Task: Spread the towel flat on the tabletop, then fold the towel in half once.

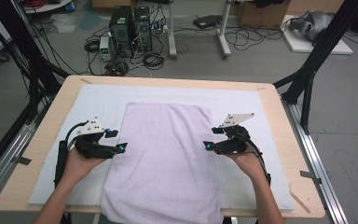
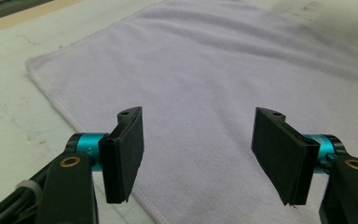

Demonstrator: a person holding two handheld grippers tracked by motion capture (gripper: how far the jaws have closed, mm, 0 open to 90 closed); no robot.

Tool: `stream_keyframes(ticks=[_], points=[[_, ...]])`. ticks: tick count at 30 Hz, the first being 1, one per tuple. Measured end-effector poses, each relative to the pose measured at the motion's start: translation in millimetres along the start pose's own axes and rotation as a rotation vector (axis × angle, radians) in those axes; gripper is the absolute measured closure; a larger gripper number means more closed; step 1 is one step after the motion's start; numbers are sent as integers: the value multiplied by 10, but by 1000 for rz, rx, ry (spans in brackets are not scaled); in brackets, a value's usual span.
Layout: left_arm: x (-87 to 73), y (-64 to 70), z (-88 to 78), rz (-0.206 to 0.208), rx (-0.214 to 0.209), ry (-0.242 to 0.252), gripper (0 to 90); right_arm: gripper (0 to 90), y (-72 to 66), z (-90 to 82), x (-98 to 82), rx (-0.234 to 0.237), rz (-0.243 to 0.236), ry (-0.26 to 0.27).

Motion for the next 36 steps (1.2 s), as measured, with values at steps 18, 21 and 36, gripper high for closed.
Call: stream_keyframes(ticks=[18,21,36], points=[[-25,-83,68,-22,2,-19,353,284,-6,70,3,22,-7,-7],[-12,-136,80,-38,0,-24,358,284,18,90,35,23,-15,-16],[453,-745,83,-64,151,15,401,291,410,309,426,-43,-13,-22]])
Point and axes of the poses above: each handheld gripper's, and its own axes: z roughly forward along the jaws, x roughly out of its top, y roughly to its right, the point moved 8 cm from there along z, roughly forward along the jaws, and after that the axes turned 14 degrees about -x, right-handed, at the moved point
